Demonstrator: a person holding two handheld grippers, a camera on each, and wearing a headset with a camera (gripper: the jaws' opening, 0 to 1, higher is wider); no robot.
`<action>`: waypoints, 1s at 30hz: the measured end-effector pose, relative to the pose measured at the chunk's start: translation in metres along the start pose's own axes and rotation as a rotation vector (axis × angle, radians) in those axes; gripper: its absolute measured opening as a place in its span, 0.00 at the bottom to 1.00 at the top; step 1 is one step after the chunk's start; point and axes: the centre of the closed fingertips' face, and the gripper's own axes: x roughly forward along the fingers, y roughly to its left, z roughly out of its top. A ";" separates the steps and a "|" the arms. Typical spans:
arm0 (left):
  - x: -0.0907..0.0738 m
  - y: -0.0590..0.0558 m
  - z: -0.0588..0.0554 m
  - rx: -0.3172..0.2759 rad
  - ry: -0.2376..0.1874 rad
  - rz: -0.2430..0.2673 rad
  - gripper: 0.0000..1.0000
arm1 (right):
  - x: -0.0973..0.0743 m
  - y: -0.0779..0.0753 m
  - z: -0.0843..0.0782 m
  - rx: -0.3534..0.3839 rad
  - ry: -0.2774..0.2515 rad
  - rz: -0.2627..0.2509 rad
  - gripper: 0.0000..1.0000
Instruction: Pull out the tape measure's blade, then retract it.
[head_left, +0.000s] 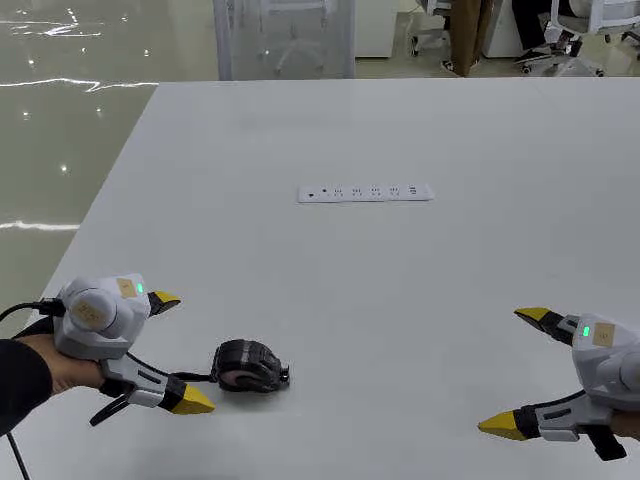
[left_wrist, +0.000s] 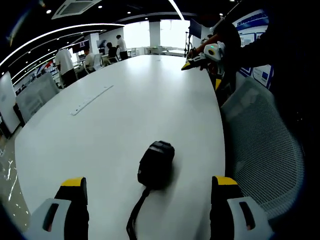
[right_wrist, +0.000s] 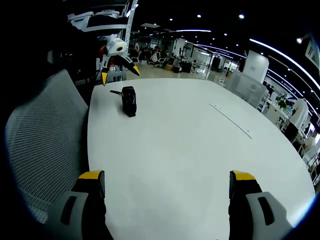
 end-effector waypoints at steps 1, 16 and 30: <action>0.002 -0.001 0.001 0.016 0.005 -0.006 0.98 | 0.002 0.000 0.001 -0.002 0.000 0.004 1.00; 0.038 -0.011 0.016 0.207 0.102 -0.126 0.80 | 0.065 0.031 0.046 -0.092 -0.019 0.144 1.00; 0.062 -0.012 0.009 0.235 0.203 -0.172 0.70 | 0.119 0.052 0.066 -0.131 0.000 0.254 1.00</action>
